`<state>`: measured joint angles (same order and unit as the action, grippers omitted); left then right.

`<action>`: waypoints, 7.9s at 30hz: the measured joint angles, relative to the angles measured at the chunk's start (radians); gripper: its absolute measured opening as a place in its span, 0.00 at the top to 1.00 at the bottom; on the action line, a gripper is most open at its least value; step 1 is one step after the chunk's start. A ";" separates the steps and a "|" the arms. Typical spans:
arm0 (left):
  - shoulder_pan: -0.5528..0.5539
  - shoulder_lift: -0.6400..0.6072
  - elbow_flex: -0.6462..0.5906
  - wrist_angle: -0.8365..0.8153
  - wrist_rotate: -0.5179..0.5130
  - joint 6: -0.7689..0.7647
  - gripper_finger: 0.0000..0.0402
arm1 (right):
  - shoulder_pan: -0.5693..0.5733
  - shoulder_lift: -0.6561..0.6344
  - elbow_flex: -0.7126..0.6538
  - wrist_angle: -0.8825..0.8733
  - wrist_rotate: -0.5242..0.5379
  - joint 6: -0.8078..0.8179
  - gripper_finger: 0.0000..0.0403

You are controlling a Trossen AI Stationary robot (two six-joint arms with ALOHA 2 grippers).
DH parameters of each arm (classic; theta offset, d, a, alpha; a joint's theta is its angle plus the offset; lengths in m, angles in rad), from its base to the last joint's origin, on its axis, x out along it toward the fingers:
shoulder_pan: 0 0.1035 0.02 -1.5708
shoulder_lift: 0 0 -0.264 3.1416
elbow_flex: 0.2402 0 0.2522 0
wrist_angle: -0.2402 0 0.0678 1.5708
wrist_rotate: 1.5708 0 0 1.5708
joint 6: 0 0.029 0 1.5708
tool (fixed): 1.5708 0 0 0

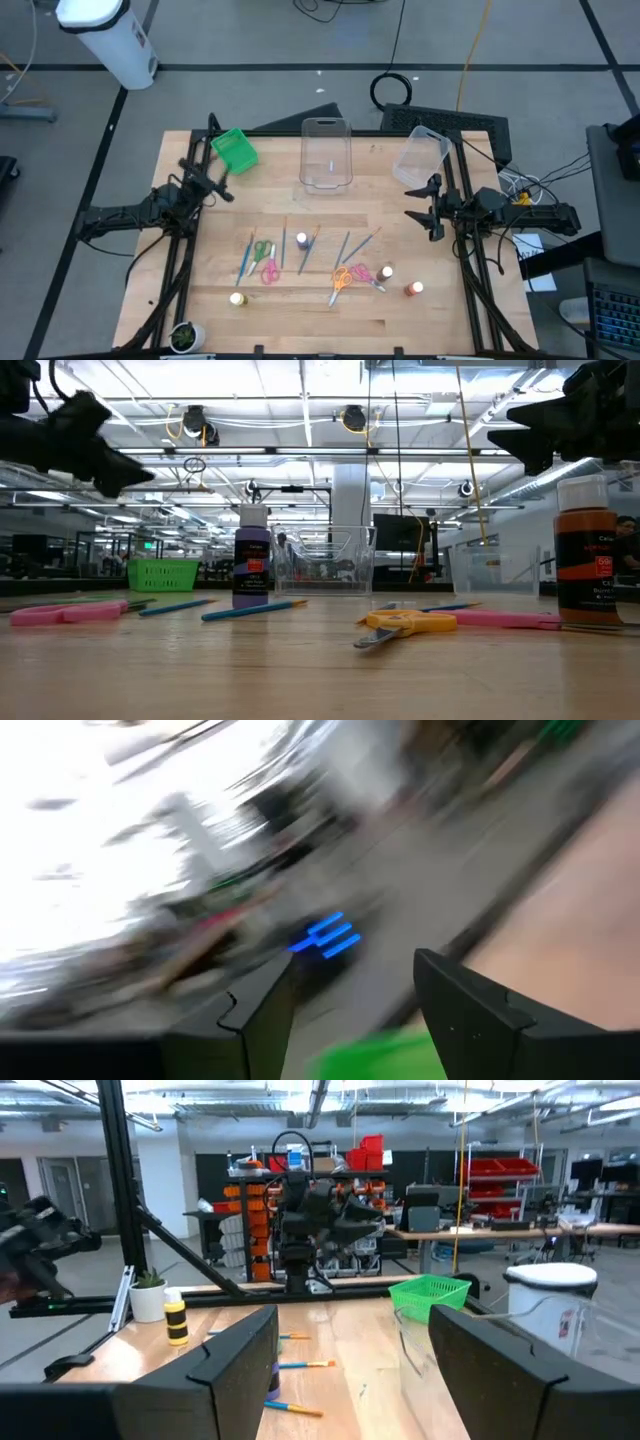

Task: Pick & Place Paint Supplies
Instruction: Put the green scissor into the green bin

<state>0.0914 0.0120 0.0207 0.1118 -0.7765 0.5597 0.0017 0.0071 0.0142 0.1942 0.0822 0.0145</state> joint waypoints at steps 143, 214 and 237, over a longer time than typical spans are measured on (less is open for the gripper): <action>-0.295 1.400 0.699 -0.860 0.735 -2.188 0.47 | 0.000 0.000 0.000 0.010 0.079 -0.056 0.38; -0.206 1.385 1.035 -1.005 0.262 -1.588 0.99 | 0.000 0.005 0.000 0.015 0.078 -0.053 0.38; 0.747 1.292 0.805 -0.489 0.537 -1.198 1.00 | 0.000 0.005 0.000 0.011 0.074 -0.014 0.38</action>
<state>0.8384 1.3045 0.8254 -0.3775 -0.2391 -0.6385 0.0015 0.0116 0.0140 0.2050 0.1562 0.0002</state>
